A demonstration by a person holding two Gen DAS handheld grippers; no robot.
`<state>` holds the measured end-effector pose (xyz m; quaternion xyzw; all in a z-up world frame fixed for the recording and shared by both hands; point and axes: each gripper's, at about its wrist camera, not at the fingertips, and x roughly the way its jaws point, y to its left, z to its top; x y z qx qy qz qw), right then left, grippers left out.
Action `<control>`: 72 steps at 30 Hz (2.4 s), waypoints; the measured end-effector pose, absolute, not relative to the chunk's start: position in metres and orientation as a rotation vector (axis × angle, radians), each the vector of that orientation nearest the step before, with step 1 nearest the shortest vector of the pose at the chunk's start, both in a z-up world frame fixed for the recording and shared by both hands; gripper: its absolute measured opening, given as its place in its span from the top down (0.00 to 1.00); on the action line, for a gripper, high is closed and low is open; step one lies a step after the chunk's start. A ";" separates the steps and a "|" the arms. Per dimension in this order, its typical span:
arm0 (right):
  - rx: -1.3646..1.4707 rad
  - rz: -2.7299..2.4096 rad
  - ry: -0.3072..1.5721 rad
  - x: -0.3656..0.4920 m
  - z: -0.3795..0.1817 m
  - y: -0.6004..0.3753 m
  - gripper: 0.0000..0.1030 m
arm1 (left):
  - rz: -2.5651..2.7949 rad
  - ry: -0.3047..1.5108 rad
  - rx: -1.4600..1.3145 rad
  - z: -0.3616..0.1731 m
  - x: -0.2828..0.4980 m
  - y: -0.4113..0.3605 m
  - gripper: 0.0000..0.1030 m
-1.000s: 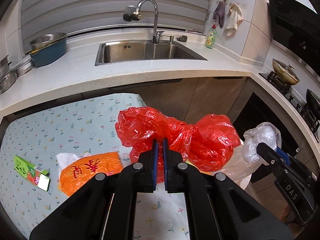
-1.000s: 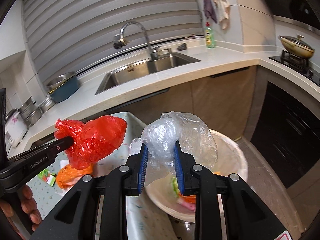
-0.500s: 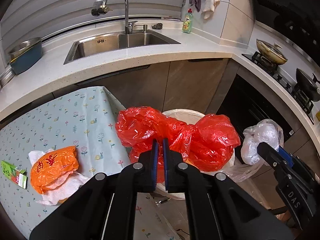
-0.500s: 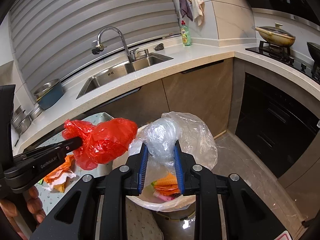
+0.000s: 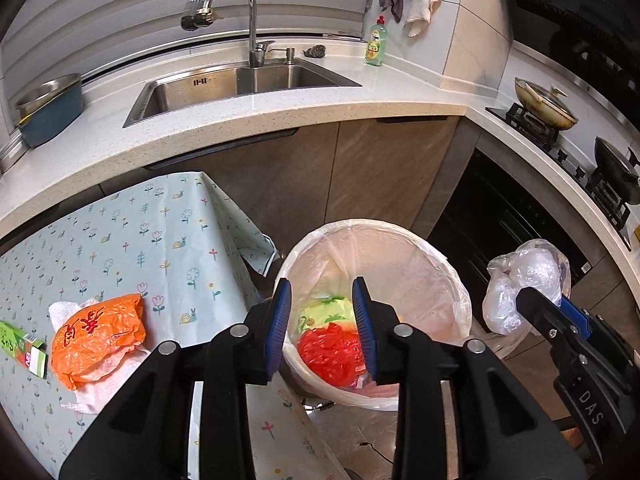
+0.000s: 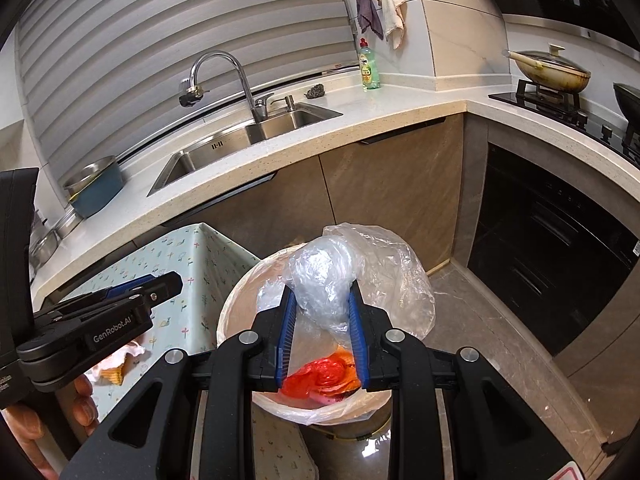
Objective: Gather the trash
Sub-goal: 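Carry the red and clear bags over the bin and open both tools, then return both open tools to the table toward the green box, then grasp the green wasabi box with the left tool while the right tool grasps the orange printed bag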
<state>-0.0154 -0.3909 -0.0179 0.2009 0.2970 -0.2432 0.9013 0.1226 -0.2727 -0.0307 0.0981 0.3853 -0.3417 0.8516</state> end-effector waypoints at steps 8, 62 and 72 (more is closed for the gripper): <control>0.406 -0.478 0.619 -0.003 -0.017 -0.384 0.76 | -0.687 0.808 0.184 -0.028 0.132 -0.257 0.71; 0.246 -0.096 0.683 0.104 -0.017 -0.180 0.44 | -0.135 0.816 -0.054 -0.041 0.207 0.021 0.18; 0.229 -0.045 0.735 0.138 -0.041 -0.144 0.44 | 0.066 0.967 -0.113 -0.072 0.251 0.069 0.17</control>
